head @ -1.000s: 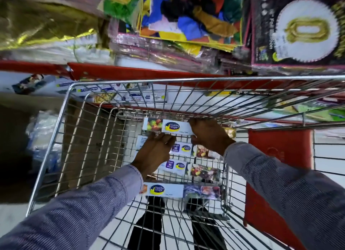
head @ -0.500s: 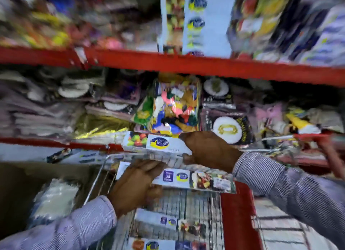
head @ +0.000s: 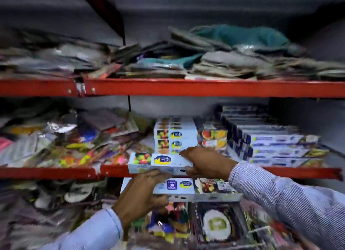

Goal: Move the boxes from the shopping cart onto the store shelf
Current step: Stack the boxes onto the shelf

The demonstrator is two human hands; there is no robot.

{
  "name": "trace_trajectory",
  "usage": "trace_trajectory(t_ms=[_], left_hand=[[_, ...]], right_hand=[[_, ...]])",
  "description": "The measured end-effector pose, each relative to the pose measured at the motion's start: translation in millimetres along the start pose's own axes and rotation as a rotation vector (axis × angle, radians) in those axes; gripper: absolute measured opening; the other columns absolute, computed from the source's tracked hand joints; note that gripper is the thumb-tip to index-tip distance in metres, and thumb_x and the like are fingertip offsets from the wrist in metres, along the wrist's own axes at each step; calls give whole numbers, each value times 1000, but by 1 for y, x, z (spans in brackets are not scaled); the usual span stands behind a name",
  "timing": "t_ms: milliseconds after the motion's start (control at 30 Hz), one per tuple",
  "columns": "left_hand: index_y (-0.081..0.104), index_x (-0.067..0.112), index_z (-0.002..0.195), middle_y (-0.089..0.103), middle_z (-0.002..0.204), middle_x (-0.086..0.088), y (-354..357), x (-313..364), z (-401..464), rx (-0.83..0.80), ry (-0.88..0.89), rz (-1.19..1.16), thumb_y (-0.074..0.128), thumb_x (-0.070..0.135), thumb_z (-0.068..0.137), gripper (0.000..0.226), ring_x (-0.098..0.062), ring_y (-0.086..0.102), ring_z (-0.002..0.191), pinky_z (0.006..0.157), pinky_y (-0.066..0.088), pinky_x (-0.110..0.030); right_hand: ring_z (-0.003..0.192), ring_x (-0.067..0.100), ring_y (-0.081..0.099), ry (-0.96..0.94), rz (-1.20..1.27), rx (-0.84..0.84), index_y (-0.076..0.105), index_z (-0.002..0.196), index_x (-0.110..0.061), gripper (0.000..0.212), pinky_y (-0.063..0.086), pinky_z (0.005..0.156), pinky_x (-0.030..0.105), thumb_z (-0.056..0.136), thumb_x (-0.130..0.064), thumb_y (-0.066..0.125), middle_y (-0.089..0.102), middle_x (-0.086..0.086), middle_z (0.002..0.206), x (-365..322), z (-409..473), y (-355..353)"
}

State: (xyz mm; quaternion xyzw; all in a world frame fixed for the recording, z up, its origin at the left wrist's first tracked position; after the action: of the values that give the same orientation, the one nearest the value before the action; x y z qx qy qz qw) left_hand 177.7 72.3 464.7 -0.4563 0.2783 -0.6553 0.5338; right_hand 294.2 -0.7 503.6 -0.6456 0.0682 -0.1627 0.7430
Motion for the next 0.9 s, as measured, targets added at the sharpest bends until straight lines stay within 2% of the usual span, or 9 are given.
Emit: trace_trajectory(t_ms=[133, 200, 300, 467, 633, 733, 833, 900], left_hand=[[64, 32, 127, 70, 122, 15, -13, -5, 50, 9, -5, -49, 70, 47, 65, 64, -8, 65, 107, 91, 53, -26], [65, 32, 125, 71, 121, 15, -11, -12, 68, 5, -23, -80, 72, 44, 66, 61, -7, 66, 104, 89, 54, -25], [65, 30, 126, 71, 122, 15, -5, -21, 90, 40, -24, -92, 74, 45, 66, 62, 0, 63, 100, 83, 48, -18], [61, 30, 133, 69, 126, 14, 18, -36, 109, 4, -52, -86, 70, 51, 67, 70, -3, 64, 105, 89, 49, -19], [60, 26, 135, 66, 134, 11, 33, -47, 114, -33, -67, -109, 72, 50, 69, 71, -6, 64, 114, 100, 52, -28], [61, 26, 134, 68, 131, 10, 35, -49, 116, -35, -67, -106, 72, 48, 68, 70, -7, 65, 110, 95, 53, -25], [62, 23, 134, 63, 138, 8, 37, -47, 120, -52, -61, -96, 73, 47, 68, 70, -10, 62, 119, 101, 50, -27], [65, 22, 131, 66, 135, 7, 38, -46, 125, -67, -49, -93, 76, 44, 70, 66, -11, 63, 117, 99, 52, -29]], right_hand=[[107, 33, 60, 83, -26, -34, 55, 119, -13, 38, 48, 81, 37, 88, -36, 58, 62, 12, 117, 45, 29, -8], [111, 34, 58, 122, -1, -71, 55, 122, -13, 40, 48, 88, 39, 89, -37, 59, 60, 13, 121, 66, 42, -1], [122, 34, 53, 174, 13, -113, 50, 132, -13, 48, 45, 103, 45, 92, -39, 58, 56, 14, 132, 98, 59, 14], [126, 35, 48, 204, 12, -185, 46, 137, -13, 50, 43, 106, 45, 94, -38, 55, 52, 17, 135, 129, 78, 45], [124, 33, 50, 196, 32, -153, 49, 135, -16, 51, 48, 99, 49, 90, -37, 61, 52, 14, 134, 138, 88, 59], [118, 31, 57, 200, 57, -48, 56, 132, -19, 52, 51, 96, 41, 85, -36, 68, 60, 9, 130, 141, 89, 53], [99, 27, 69, 231, 105, 59, 69, 115, -16, 36, 52, 80, 27, 82, -29, 75, 72, 8, 115, 147, 90, 40], [88, 24, 73, 241, 142, 49, 74, 105, -11, 27, 57, 76, 28, 83, -25, 74, 77, 10, 105, 148, 91, 34]])
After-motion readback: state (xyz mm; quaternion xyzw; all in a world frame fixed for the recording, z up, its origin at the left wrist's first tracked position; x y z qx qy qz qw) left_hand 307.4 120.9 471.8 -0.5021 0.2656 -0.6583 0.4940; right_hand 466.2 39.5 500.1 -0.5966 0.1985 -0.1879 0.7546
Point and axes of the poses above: each hand's wrist, its own z-axis towards the middle knuckle, its own y-axis out of the palm, x = y × z, the point moved 10 cm from there along z, towards the middle knuckle
